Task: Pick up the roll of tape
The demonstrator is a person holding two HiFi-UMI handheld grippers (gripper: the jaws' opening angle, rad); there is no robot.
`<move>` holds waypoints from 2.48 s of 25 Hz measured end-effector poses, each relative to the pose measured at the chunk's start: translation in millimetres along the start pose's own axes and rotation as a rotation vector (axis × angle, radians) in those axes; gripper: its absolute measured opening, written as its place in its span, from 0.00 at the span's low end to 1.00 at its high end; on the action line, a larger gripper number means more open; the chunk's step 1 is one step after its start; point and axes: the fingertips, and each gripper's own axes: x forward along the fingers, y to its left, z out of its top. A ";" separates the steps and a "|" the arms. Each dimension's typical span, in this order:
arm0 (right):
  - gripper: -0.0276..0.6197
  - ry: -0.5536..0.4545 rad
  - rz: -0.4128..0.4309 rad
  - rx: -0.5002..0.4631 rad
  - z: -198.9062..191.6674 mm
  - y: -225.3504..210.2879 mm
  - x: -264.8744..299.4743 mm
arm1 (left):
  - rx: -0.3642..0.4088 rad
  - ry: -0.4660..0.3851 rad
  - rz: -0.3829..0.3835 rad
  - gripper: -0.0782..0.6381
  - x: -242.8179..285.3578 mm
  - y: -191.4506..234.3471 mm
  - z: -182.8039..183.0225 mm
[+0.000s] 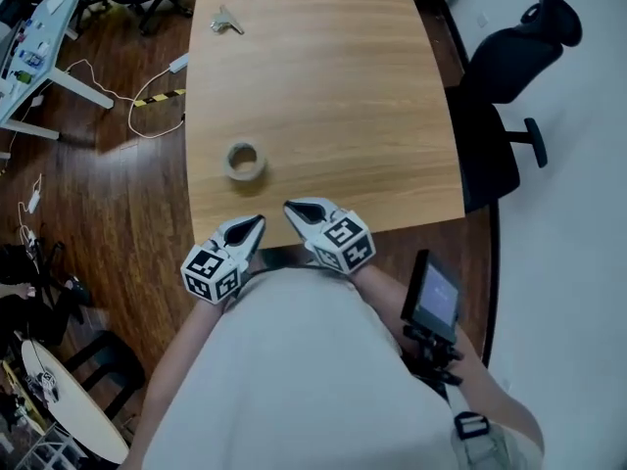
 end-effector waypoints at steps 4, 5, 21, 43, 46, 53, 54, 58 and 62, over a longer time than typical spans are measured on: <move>0.05 0.004 0.027 0.006 12.6 -19.0 -2.2 | -0.007 0.029 0.037 0.12 18.7 9.9 11.5; 0.05 0.009 0.029 0.008 13.7 -23.5 -3.8 | -0.005 0.036 0.042 0.12 23.9 11.7 13.1; 0.05 0.019 0.081 0.053 10.8 -67.7 -2.2 | 0.176 0.258 0.128 0.12 68.9 32.2 -1.3; 0.05 0.012 0.117 0.102 19.6 -102.6 -36.5 | 0.323 0.589 0.228 0.28 101.3 64.8 -11.4; 0.05 -0.003 0.100 0.117 15.9 -125.1 -37.9 | 0.376 0.676 0.213 0.36 121.6 84.8 -16.6; 0.05 0.004 0.106 0.125 6.2 -131.6 -20.0 | 0.405 0.858 0.200 0.44 117.1 128.0 -51.5; 0.05 0.001 0.099 0.129 5.5 -132.6 -20.4 | 0.410 0.872 0.192 0.44 118.1 129.9 -53.6; 0.05 -0.007 0.074 0.139 -1.7 -127.7 -19.2 | 0.457 0.937 0.157 0.43 114.2 138.1 -62.4; 0.05 -0.016 0.077 0.133 3.8 -118.1 -24.7 | 0.486 1.002 0.134 0.43 102.9 137.2 -68.8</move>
